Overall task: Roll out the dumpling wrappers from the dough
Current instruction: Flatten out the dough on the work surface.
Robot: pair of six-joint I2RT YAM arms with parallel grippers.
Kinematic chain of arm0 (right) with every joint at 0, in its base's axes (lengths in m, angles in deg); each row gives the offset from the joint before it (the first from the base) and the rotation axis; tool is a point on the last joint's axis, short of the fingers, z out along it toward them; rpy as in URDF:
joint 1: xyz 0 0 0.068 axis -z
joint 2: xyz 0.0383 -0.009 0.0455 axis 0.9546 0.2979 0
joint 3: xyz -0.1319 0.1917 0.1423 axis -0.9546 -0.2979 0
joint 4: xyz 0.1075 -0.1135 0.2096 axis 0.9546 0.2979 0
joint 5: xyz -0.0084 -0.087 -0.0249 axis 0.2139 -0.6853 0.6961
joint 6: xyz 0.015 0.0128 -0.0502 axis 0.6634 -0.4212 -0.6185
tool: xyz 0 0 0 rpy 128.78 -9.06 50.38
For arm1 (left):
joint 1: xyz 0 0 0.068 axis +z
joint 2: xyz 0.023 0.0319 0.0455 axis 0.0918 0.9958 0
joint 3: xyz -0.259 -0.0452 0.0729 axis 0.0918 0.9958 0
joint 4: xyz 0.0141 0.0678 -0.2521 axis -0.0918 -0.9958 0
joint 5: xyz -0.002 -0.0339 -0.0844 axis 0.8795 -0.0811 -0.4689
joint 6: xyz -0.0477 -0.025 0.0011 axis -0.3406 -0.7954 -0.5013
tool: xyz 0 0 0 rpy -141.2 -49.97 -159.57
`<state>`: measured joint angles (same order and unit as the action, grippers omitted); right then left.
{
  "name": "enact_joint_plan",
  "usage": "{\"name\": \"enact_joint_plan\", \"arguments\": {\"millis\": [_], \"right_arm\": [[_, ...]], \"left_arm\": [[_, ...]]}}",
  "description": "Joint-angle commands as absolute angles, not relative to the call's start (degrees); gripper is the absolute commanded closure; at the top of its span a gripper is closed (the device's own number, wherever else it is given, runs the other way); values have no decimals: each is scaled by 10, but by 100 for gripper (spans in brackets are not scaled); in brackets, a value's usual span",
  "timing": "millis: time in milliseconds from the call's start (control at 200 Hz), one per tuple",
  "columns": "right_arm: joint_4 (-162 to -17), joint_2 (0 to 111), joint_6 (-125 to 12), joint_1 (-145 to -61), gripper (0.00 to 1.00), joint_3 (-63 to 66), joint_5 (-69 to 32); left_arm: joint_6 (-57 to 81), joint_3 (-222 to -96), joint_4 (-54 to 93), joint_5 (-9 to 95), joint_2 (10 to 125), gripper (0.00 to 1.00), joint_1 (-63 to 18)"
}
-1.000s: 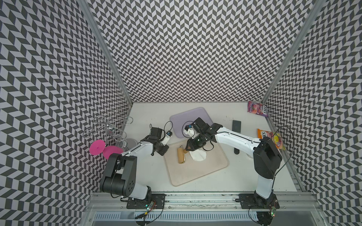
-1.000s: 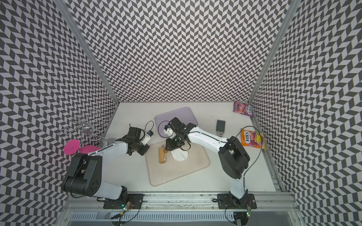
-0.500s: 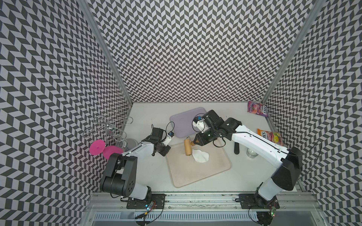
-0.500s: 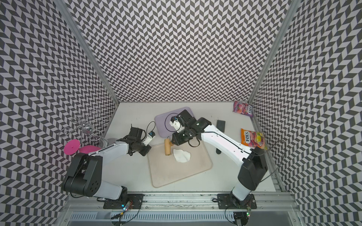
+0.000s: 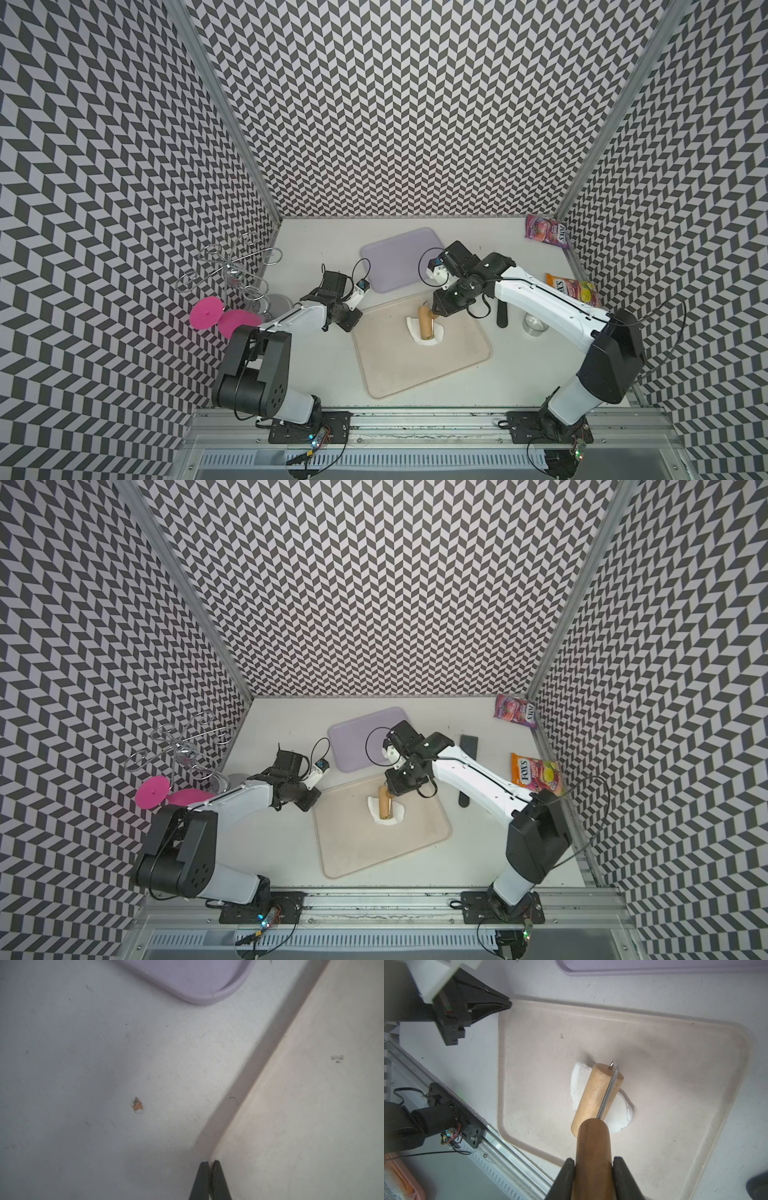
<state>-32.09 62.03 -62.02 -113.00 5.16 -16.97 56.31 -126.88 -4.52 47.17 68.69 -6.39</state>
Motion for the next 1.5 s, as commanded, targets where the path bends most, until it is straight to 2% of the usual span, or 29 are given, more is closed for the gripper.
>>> {"name": "enact_joint_plan", "arguments": {"millis": [0,371,766,1167,1492], "right_arm": [[-361,642,-628,-1132,100,37,-156],[-386,728,-622,-1128,100,25,-162],[-418,773,-614,-1127,100,3,-161],[-435,797,-623,-1129,100,-3,-145],[-450,784,-629,-1129,100,-2,-78]], "left_arm": [[563,-1258,-56,468,680,100,-70],[563,-1259,-56,468,677,100,-70],[564,-1260,-57,469,674,100,-70],[563,-1260,-58,466,676,100,-70],[562,-1259,-57,465,676,100,-70]]}}
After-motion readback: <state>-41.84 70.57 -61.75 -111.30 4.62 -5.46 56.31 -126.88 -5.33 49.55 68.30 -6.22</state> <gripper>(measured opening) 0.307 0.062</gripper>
